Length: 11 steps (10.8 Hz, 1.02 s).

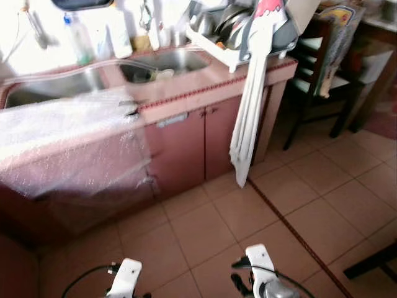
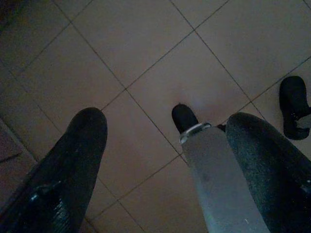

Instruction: Kitchen organization

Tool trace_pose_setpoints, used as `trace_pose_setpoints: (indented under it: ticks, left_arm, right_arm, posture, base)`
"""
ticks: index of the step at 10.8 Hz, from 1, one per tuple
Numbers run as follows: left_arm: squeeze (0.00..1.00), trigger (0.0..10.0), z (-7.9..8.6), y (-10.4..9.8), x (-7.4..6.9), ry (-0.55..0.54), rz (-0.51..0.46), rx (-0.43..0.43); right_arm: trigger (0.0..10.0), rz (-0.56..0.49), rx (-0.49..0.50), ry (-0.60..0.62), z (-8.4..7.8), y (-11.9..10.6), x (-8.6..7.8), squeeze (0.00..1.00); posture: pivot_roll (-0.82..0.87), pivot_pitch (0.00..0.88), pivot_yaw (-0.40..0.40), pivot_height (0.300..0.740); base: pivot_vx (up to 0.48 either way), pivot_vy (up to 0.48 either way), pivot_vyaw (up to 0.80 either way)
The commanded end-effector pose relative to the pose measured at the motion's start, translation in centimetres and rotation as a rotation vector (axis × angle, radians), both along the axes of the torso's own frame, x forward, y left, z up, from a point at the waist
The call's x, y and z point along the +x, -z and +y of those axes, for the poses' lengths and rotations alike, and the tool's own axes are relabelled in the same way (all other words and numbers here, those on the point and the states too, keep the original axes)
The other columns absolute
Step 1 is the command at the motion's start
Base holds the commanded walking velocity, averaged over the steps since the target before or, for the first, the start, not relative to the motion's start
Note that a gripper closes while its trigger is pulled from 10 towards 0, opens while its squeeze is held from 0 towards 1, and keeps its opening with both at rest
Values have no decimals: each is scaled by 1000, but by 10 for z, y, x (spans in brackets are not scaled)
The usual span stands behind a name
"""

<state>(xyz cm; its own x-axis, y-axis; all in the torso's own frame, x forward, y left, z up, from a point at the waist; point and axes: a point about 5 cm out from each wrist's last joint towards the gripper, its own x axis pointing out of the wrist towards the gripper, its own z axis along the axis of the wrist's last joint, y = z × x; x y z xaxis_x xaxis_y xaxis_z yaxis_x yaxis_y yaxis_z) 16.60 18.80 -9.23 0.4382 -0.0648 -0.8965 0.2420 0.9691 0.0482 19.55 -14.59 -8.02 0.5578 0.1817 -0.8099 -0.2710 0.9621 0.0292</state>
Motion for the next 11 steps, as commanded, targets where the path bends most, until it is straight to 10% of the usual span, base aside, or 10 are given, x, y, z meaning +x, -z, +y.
trace_pose_setpoints:
  ticks: [1, 11]
  left_arm:
    - [0, 10000, 3, 0, 0, 15, 4, 13]
    - [0, 10000, 2, 1, -2, 50, 13, 27]
  right_arm:
    - [10000, 2, 3, -7, 1, 0, 1, 0]
    - [10000, 13, 9, 15, 0, 1, -2, 0]
  posture:
    - [-148, 0, 75, 740]
    - [-157, 0, 86, 740]
  base:
    - [274, 0, 0]
    - [298, 0, 0]
